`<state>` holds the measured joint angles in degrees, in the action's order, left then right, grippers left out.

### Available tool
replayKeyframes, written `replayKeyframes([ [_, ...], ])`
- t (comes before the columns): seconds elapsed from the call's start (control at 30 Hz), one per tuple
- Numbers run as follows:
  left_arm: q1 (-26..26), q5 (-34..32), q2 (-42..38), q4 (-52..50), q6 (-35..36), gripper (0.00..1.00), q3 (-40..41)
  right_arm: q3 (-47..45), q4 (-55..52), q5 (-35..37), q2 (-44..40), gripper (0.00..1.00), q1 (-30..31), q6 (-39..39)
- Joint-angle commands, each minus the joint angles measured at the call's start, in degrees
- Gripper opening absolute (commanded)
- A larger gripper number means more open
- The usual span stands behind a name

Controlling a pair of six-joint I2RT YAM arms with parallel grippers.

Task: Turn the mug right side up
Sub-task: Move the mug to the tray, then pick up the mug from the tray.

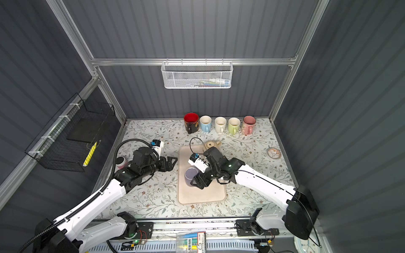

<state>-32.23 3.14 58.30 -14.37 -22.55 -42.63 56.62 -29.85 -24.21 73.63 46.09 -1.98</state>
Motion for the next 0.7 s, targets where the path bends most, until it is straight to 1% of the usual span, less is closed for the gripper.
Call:
replayKeyframes([
  [0.0, -0.29, 3.27, -3.14, -3.77, -0.08, 0.85, 2.35, -0.60, -7.69, -0.38, 0.65, 0.76, -0.64, -16.14],
  [0.03, -0.29, 3.23, -3.97, -4.51, -0.21, 0.85, 2.69, -0.92, -8.22, 0.94, 1.46, 0.78, -0.77, -20.68],
  [0.1, -0.29, 2.93, -5.22, -6.18, -0.06, 0.85, 2.87, -0.68, -8.45, 2.46, 3.53, 0.79, -1.97, -26.11],
  [0.2, -0.29, 2.58, -6.77, -8.56, 0.33, 0.85, 2.56, 1.85, -8.29, 0.07, 6.75, 0.80, -6.92, -29.56],
  [0.3, -0.29, 2.15, -7.88, -10.19, 0.70, 0.86, 2.41, 2.80, -7.29, -0.75, 8.76, 0.80, -9.71, -33.92],
  [0.43, -0.31, 1.79, -9.28, -11.68, 1.34, 0.87, 2.88, 4.09, -7.66, 0.56, 11.93, 0.83, -10.83, -41.72],
  [0.67, -0.29, 1.18, -11.63, -15.04, 2.22, 0.91, 2.24, 10.11, -12.40, 1.57, 20.08, 0.82, -11.21, -48.69],
])
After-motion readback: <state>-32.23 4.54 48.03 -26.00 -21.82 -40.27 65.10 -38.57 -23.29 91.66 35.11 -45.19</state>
